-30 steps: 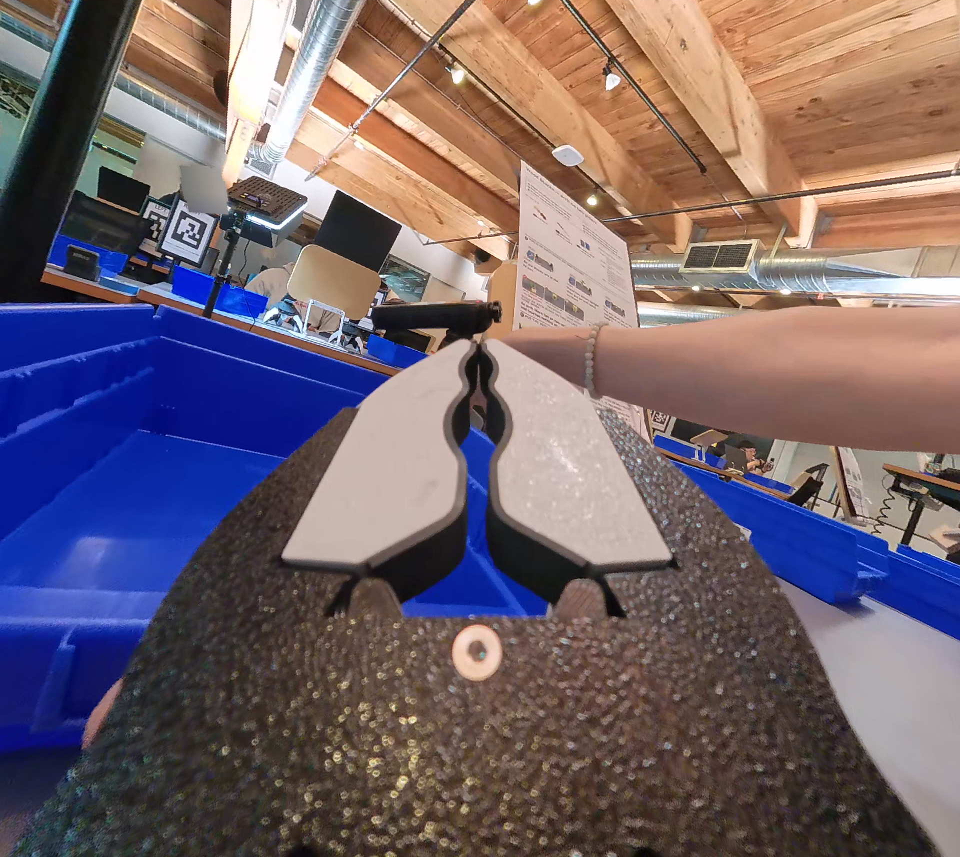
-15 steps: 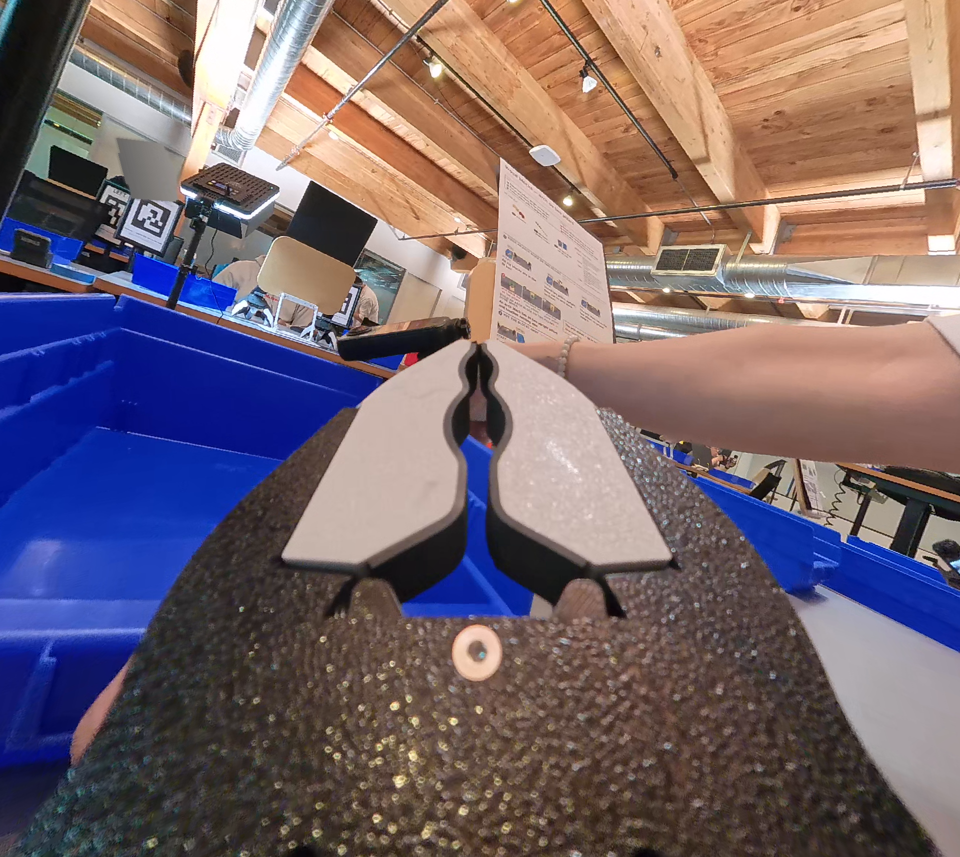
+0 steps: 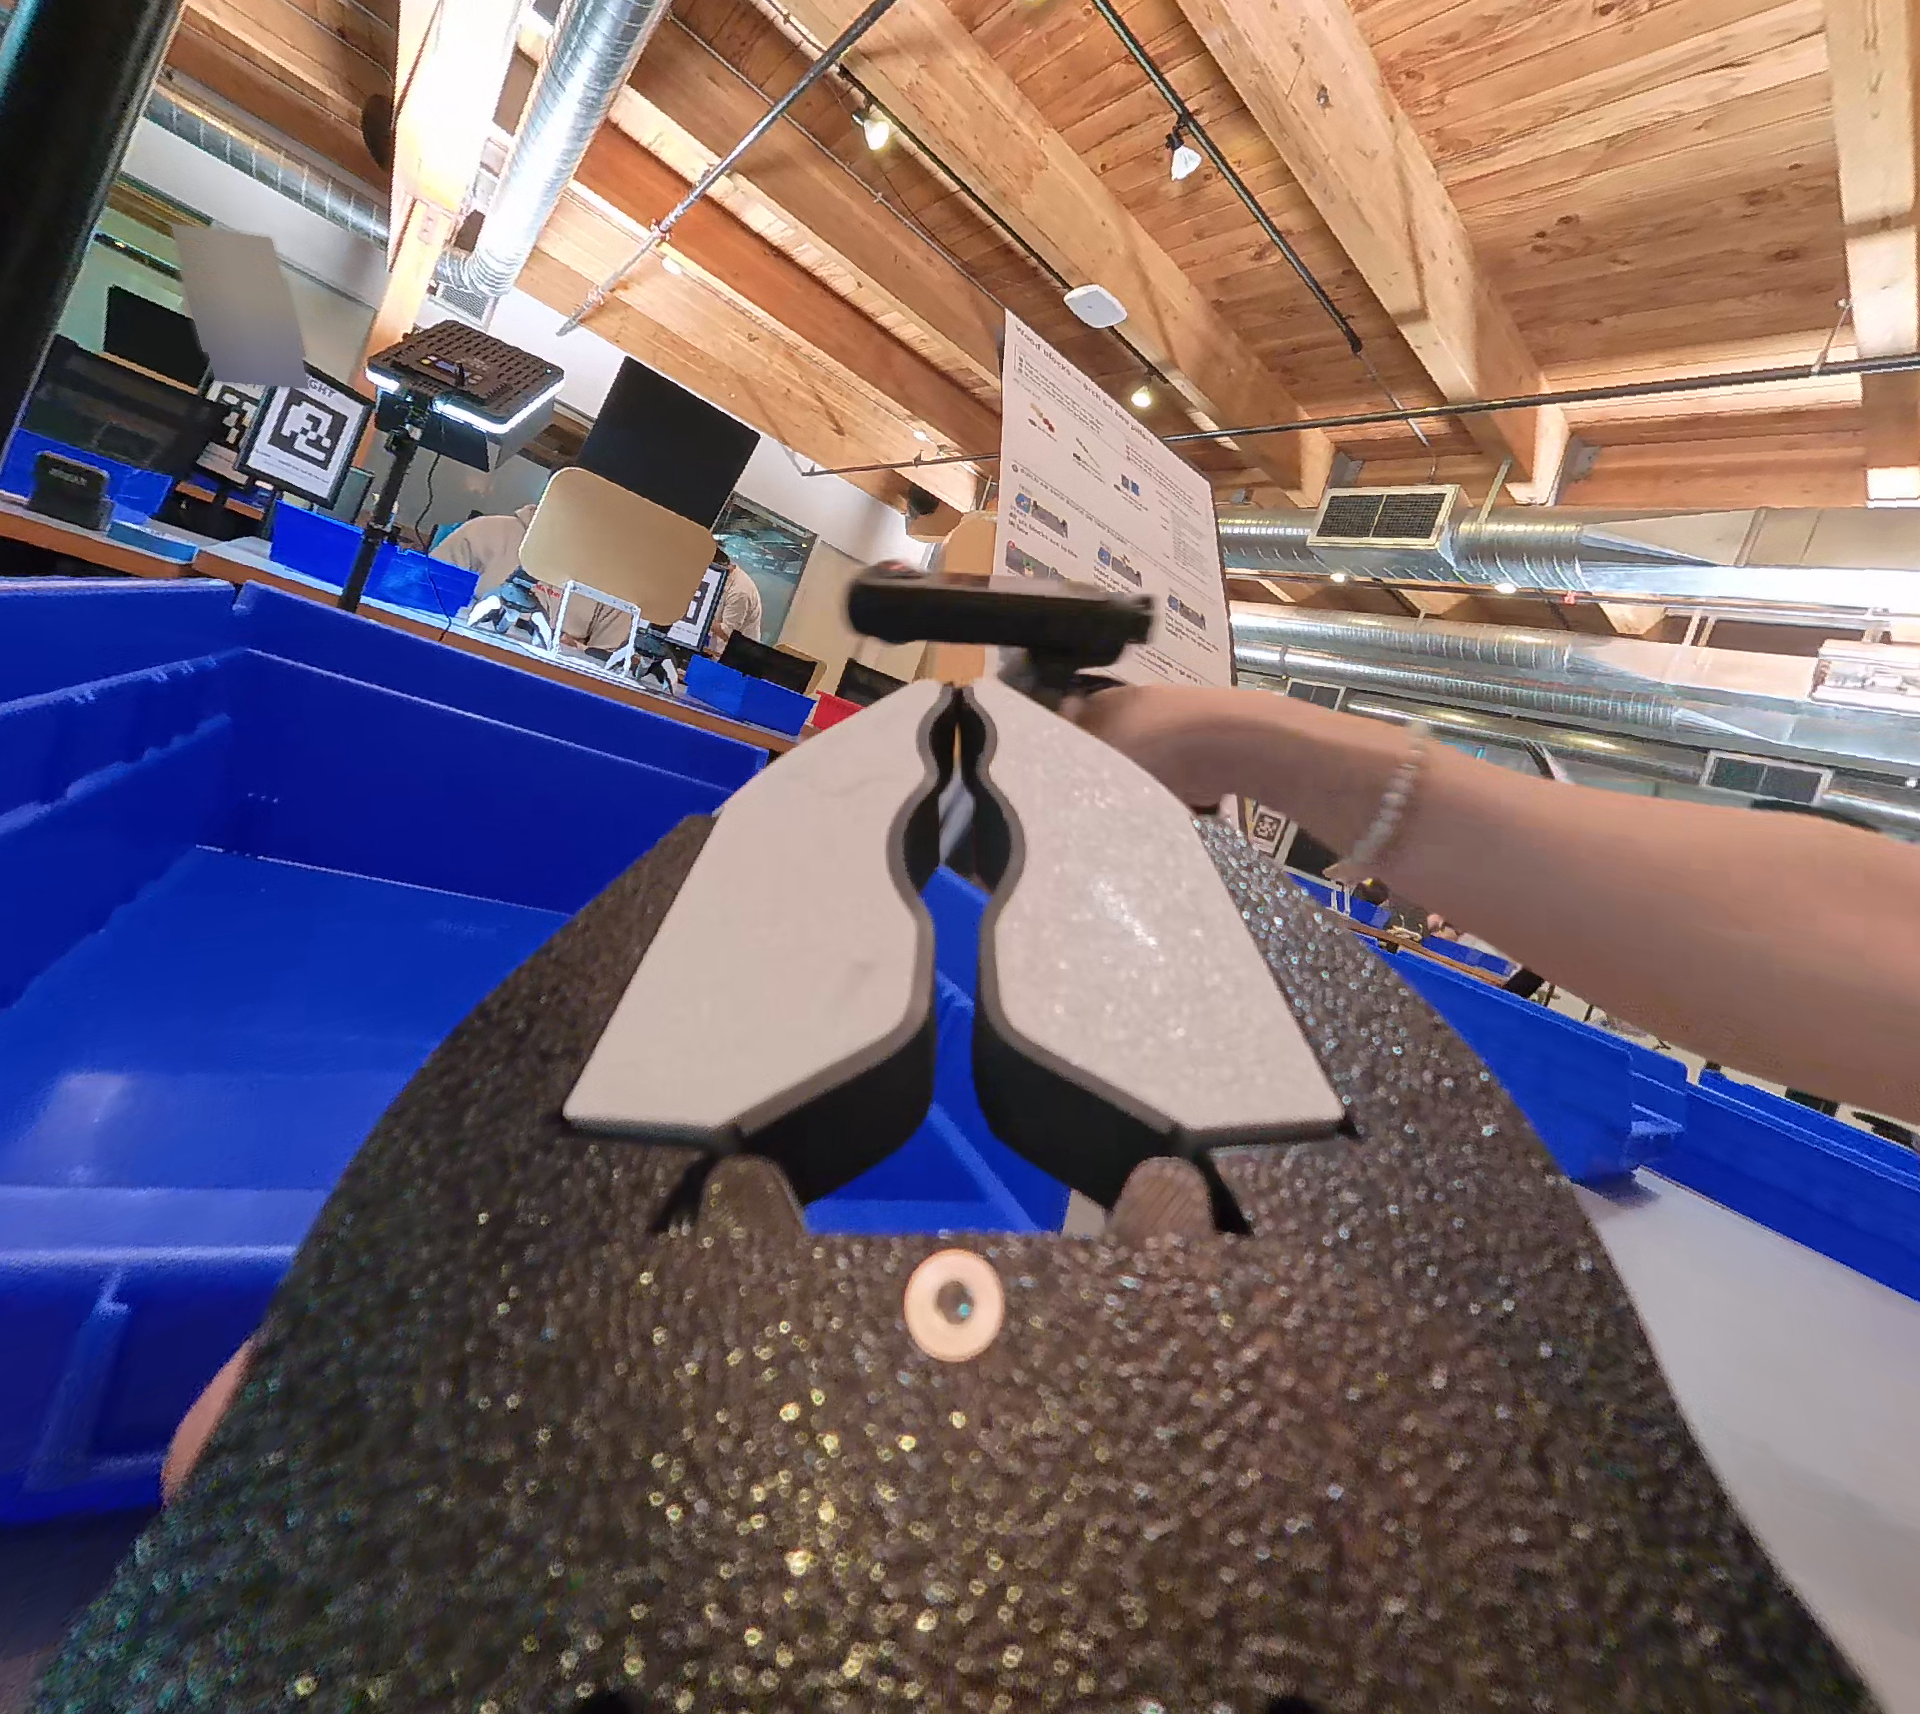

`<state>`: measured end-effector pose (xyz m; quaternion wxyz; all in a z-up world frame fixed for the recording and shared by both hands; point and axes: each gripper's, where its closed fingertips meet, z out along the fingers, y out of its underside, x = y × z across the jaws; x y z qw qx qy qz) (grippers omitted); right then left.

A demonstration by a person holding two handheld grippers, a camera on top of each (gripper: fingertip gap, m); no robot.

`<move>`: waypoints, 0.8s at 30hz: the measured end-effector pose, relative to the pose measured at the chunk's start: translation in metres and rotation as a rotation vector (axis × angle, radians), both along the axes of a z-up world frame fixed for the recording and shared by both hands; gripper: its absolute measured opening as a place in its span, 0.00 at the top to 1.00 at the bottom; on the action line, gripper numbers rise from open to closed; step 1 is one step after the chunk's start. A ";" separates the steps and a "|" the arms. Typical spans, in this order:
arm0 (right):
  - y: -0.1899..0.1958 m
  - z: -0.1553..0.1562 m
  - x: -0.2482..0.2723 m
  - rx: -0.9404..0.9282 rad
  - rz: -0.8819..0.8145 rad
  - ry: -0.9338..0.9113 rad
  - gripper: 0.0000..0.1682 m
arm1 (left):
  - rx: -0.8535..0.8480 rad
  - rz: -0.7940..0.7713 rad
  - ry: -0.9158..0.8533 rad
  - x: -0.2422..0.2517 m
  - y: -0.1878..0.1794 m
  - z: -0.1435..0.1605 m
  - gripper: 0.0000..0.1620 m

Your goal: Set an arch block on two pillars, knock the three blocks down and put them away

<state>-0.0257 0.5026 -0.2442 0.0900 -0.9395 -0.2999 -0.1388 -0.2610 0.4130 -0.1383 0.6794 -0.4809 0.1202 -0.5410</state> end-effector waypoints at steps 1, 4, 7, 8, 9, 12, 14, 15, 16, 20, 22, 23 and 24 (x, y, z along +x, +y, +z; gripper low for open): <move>-0.014 0.009 0.003 0.023 0.028 0.012 0.93 | -0.001 0.000 0.004 0.001 0.000 0.000 1.00; -0.061 0.042 0.028 0.097 0.067 0.075 0.93 | 0.002 -0.024 0.009 0.008 -0.004 -0.001 1.00; -0.115 0.082 0.085 0.190 0.024 0.141 0.93 | 0.017 -0.016 -0.007 0.013 -0.010 0.000 1.00; -0.133 0.097 0.113 0.228 -0.012 0.139 0.93 | 0.018 0.011 -0.012 0.012 -0.010 0.001 1.00; -0.153 0.112 0.144 0.264 -0.055 0.133 0.93 | 0.018 0.042 -0.016 0.011 -0.010 0.001 1.00; -0.216 0.146 0.253 0.367 -0.254 0.112 0.93 | 0.008 0.064 -0.048 0.007 -0.010 0.001 1.00; -0.262 0.150 0.322 0.396 -0.386 0.113 0.93 | 0.002 0.031 -0.054 0.009 -0.014 0.001 1.00; -0.283 0.146 0.352 0.405 -0.448 0.123 0.93 | 0.003 0.022 -0.045 0.011 -0.016 0.001 1.00; -0.305 0.137 0.379 0.391 -0.505 0.137 0.93 | 0.001 0.006 -0.032 0.013 -0.018 0.001 1.00; -0.359 0.095 0.452 0.359 -0.637 0.168 0.93 | 0.000 -0.032 0.028 0.026 -0.029 0.001 1.00; -0.365 0.076 0.477 0.356 -0.664 0.175 0.93 | -0.005 -0.031 0.073 0.034 -0.033 -0.001 1.00; -0.366 0.065 0.487 0.333 -0.681 0.189 0.93 | -0.014 -0.037 0.088 0.037 -0.035 -0.002 1.00; -0.365 0.055 0.493 0.311 -0.687 0.209 0.92 | -0.024 -0.050 0.091 0.039 -0.039 -0.002 1.00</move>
